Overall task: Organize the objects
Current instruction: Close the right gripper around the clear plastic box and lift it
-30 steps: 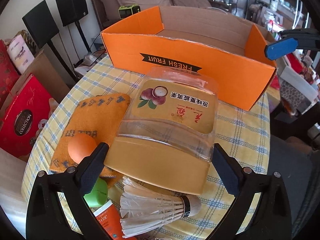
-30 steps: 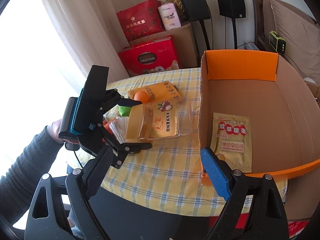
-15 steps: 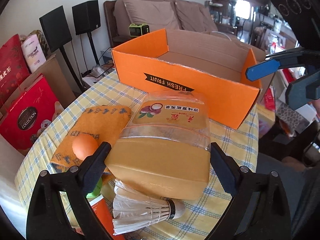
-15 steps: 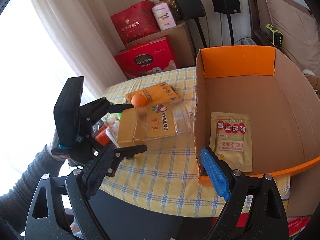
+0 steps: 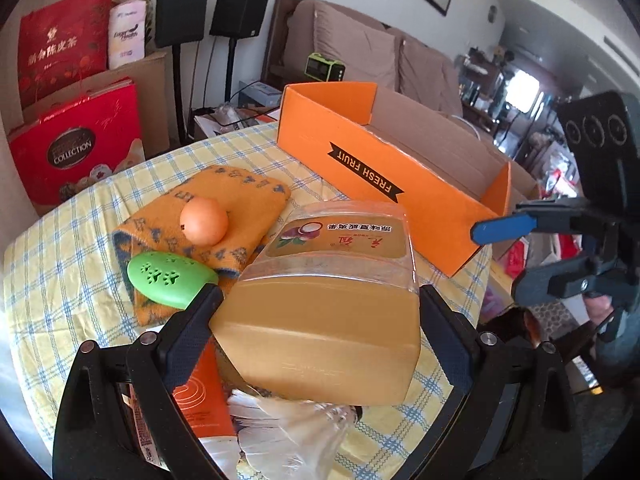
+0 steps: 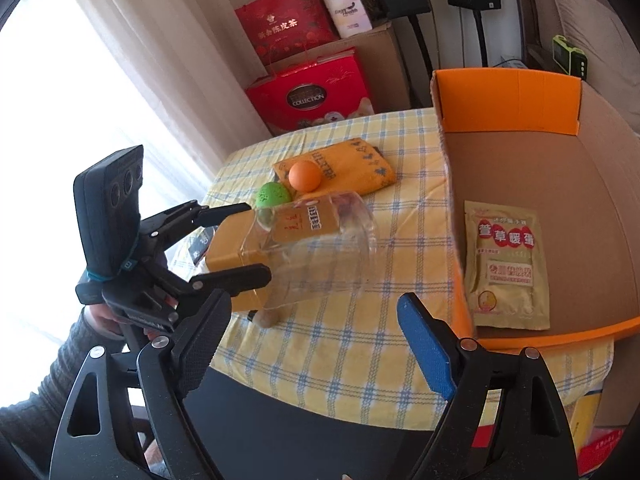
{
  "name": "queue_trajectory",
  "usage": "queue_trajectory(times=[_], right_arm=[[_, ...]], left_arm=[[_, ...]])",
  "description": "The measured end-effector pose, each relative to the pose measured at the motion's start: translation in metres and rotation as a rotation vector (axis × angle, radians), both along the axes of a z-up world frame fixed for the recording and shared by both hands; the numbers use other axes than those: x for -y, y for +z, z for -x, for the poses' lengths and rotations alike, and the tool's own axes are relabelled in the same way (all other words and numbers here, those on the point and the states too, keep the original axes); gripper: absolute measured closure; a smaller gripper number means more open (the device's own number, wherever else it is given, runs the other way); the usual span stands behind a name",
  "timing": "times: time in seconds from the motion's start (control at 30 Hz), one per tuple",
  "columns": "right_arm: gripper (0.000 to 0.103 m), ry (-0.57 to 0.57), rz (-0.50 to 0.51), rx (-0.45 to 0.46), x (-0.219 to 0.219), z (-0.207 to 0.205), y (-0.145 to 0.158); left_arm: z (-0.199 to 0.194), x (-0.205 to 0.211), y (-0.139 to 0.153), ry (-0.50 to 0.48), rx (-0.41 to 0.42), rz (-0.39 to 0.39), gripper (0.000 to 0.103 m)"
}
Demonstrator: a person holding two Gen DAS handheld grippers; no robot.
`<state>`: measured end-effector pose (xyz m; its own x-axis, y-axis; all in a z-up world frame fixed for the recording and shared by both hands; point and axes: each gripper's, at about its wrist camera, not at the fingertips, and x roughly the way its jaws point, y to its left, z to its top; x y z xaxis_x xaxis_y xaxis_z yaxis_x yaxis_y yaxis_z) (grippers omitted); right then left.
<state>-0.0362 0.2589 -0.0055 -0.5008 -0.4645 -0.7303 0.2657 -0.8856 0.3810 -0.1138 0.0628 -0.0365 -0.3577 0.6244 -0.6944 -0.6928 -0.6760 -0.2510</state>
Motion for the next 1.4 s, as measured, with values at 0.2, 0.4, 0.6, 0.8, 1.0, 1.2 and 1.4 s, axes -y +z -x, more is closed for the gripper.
queue_trajectory(times=[0.2, 0.4, 0.6, 0.8, 1.0, 1.2, 1.4], right_arm=[[0.018, 0.059, -0.053, 0.003, 0.029, 0.008, -0.018], [0.018, 0.007, 0.164, 0.063, 0.018, 0.020, -0.028], [0.018, -0.109, 0.319, 0.177, 0.006, 0.037, -0.042], [0.018, -0.206, 0.390, 0.224, 0.004, 0.049, -0.056], [0.025, -0.218, 0.436, 0.221, 0.010, 0.057, -0.057], [0.026, -0.199, 0.435, 0.183, 0.015, 0.054, -0.044], [0.026, -0.173, 0.438, 0.134, 0.004, 0.047, -0.016]], left_arm=[[0.014, 0.017, 0.000, 0.034, 0.053, -0.061, 0.007], [0.010, 0.020, 0.000, 0.028, 0.023, -0.062, 0.007], [0.005, 0.018, -0.005, 0.010, 0.019, -0.048, 0.007], [0.003, 0.017, -0.010, -0.001, 0.027, -0.038, 0.007], [0.000, 0.018, -0.008, -0.008, 0.022, -0.046, 0.008], [-0.009, 0.020, 0.006, 0.008, -0.024, -0.057, 0.008], [-0.022, 0.004, 0.039, 0.013, -0.101, -0.036, 0.008]])
